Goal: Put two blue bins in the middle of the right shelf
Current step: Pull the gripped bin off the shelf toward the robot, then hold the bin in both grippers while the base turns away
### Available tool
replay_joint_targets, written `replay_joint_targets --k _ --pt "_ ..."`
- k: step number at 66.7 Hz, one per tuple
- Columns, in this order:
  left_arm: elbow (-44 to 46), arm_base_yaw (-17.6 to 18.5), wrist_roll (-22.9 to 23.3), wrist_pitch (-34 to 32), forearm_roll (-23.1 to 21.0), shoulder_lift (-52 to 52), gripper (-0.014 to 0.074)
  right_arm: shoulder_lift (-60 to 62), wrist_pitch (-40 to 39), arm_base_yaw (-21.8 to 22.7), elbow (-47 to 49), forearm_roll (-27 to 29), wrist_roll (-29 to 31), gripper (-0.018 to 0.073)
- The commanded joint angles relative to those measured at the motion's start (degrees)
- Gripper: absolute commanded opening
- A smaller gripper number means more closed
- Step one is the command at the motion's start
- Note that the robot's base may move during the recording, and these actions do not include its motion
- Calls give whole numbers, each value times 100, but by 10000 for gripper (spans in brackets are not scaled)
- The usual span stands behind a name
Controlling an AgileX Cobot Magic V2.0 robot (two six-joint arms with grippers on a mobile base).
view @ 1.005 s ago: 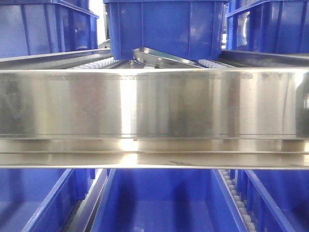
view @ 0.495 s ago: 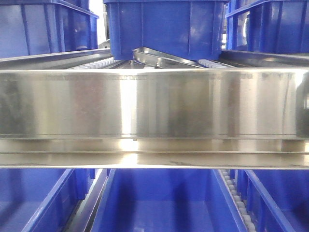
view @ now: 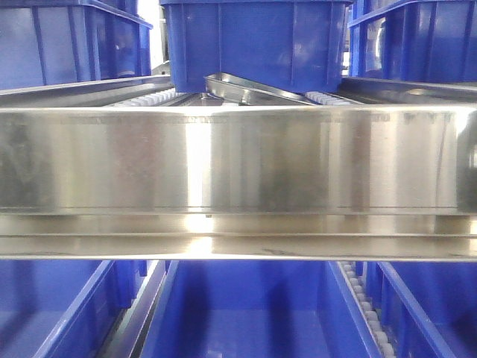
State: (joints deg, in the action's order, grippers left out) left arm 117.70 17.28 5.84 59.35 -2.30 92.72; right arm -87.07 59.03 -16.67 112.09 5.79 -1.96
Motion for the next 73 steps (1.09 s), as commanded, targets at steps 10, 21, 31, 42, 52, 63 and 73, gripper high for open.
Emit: replay_joint_targets --k 10,21,31,42,52,63,73 --pt "75 2 -112 -369 -114 -65 -111 84 -255 24 48 48 96 -152" --pt "75 2 -112 -369 -114 -65 -111 84 -255 24 48 48 96 -152" --pt "75 2 -112 -379 -114 -65 -111 84 -255 24 48 48 96 -152" --pt "75 2 -112 -379 -114 -65 -111 84 -255 24 48 48 96 -152" --pt "75 2 -112 -379 -114 -65 -111 84 -255 24 48 48 96 -152" --pt "75 2 -112 -379 -114 -65 -111 74 -254 24 48 48 96 -152" --pt "75 2 -112 -378 -114 -52 -111 74 -254 24 48 48 96 -152"
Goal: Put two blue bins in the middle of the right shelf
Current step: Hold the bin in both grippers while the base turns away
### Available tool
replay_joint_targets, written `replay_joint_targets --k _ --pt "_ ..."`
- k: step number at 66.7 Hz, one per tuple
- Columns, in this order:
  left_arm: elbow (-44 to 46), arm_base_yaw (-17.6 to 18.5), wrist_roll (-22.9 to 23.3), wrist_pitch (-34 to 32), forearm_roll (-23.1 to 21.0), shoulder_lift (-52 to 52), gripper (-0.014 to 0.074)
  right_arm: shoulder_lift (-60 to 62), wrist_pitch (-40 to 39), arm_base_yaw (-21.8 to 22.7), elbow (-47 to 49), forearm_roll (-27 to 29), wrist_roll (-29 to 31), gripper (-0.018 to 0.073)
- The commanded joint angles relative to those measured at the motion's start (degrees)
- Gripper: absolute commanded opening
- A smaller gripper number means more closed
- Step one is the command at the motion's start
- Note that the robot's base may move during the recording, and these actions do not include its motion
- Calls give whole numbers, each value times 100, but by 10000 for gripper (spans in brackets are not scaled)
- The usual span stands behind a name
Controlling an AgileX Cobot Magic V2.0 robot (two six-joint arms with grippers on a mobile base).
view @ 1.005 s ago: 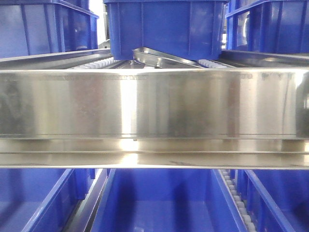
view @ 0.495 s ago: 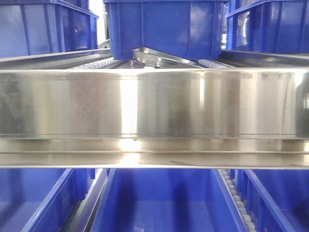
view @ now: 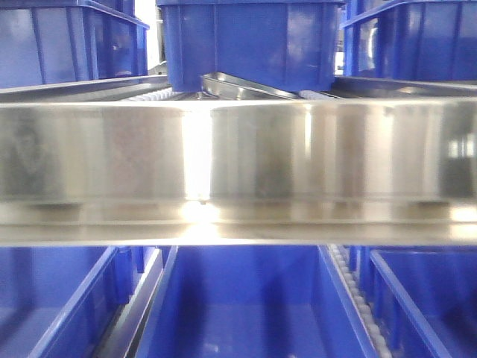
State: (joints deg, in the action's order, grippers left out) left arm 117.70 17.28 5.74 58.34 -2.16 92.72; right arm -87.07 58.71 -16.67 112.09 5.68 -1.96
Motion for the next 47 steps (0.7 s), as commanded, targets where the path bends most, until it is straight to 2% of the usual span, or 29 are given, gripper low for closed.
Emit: replay_joint_targets --k 1,47 --pt "75 2 -102 -278 -127 -52 -111 74 -223 24 48 59 96 -152" --pt "75 2 -102 -289 -127 -20 -111 -145 -391 24 48 59 96 -152"
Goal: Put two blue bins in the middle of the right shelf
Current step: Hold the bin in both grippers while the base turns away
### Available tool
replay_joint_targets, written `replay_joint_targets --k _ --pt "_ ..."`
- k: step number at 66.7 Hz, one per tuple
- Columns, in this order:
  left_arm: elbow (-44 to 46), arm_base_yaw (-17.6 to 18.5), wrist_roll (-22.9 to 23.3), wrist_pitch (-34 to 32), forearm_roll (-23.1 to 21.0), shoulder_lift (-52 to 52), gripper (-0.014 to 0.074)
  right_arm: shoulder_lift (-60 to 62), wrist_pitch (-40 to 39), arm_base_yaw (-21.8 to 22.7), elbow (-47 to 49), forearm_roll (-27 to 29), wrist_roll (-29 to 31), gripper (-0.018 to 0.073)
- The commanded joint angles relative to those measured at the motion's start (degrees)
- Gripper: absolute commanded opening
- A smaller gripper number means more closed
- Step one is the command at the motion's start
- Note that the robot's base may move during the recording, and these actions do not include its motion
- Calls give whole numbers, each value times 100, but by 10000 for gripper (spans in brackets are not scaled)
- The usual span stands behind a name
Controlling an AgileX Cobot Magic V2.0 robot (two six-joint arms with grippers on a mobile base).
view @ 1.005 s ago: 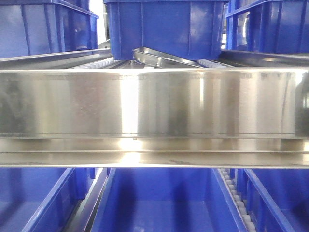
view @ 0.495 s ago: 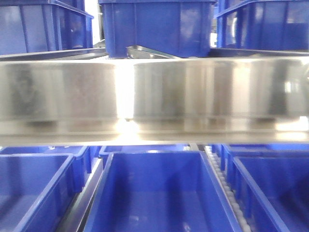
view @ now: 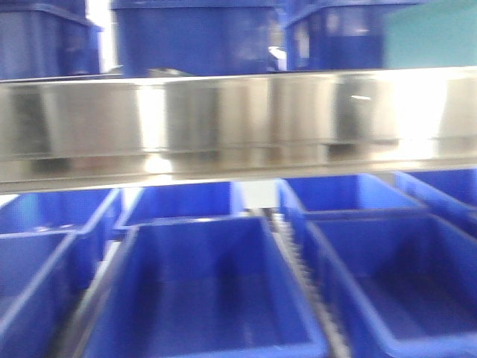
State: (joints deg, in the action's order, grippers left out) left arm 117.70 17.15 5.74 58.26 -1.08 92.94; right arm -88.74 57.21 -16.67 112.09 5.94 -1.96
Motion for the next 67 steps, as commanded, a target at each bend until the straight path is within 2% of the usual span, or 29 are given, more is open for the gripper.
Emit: replay_joint_targets --k 1,67 --pt "75 15 -102 -280 -236 -42 -111 11 -240 24 48 33 96 -152" --pt "75 15 -102 -280 -236 -42 -111 11 -240 24 48 33 96 -152"
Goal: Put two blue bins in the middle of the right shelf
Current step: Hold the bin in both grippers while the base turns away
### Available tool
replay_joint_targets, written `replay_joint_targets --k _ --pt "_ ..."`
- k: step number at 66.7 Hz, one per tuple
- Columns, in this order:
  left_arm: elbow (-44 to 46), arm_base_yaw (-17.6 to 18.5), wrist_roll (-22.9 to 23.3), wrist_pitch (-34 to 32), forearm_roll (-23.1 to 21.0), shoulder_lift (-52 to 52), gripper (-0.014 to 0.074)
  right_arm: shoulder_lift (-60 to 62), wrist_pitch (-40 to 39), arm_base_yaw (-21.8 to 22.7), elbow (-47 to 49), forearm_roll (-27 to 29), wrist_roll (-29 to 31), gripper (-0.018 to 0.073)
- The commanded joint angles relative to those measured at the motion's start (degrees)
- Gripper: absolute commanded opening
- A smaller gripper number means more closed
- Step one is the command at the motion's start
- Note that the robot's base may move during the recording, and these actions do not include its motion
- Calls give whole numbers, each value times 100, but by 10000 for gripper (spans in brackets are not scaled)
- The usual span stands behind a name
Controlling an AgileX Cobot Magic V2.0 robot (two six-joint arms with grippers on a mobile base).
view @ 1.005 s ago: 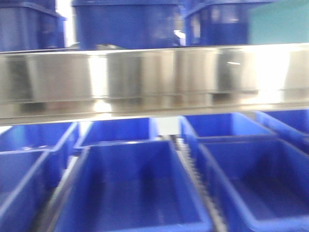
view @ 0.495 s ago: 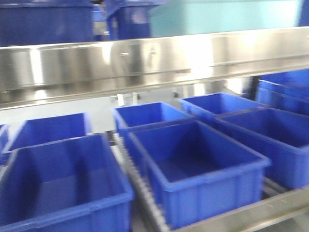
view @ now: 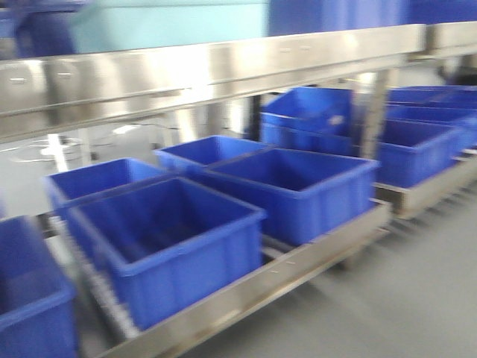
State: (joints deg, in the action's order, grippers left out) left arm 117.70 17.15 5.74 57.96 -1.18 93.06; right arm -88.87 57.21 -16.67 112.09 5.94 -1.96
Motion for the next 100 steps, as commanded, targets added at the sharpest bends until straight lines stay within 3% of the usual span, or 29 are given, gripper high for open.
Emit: replay_joint_targets --k 1,100 --pt "75 15 -102 -250 -226 -55 -111 24 -240 24 48 33 96 -152" --pt "75 15 -102 -250 -226 -55 -111 24 -240 24 48 33 96 -152"
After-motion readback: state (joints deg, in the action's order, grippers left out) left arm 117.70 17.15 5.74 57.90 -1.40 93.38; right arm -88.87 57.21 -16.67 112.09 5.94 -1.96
